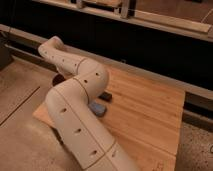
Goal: Drag the ceramic bowl in a circle
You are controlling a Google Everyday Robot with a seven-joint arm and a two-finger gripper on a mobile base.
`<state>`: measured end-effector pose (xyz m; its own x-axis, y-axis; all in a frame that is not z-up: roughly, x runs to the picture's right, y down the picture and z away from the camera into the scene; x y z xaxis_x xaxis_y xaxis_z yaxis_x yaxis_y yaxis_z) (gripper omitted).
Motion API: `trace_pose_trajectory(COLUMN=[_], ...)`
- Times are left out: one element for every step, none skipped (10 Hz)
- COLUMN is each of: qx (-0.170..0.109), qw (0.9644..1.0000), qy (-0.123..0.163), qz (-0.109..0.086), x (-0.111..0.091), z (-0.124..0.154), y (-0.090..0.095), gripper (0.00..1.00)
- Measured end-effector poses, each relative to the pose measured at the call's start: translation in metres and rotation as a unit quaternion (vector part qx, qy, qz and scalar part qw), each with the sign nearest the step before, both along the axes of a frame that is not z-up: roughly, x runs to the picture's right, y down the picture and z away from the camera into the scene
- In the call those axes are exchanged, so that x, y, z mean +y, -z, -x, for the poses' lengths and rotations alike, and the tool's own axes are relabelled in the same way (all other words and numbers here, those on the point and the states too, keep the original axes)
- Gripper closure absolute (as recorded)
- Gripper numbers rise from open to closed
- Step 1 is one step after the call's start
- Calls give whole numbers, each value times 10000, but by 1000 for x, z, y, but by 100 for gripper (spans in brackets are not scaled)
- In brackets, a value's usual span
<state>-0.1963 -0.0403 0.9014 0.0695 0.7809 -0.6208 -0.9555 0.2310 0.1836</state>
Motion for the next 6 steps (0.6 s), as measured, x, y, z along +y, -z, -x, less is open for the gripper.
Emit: trace_pose_trajectory(qx=[-54,-90,-43,57,195,326], qw=[9999,9996,9993,9993,9992,9991], qy=[128,262,356,374,350,261], qz=[18,45,68,75,73,48], x=[5,11,18,21,24,23], z=[-1,-5,-16,-28,-44,-58], y=[6,15,23,29,33,36], gripper=[81,81,81,81,81,81])
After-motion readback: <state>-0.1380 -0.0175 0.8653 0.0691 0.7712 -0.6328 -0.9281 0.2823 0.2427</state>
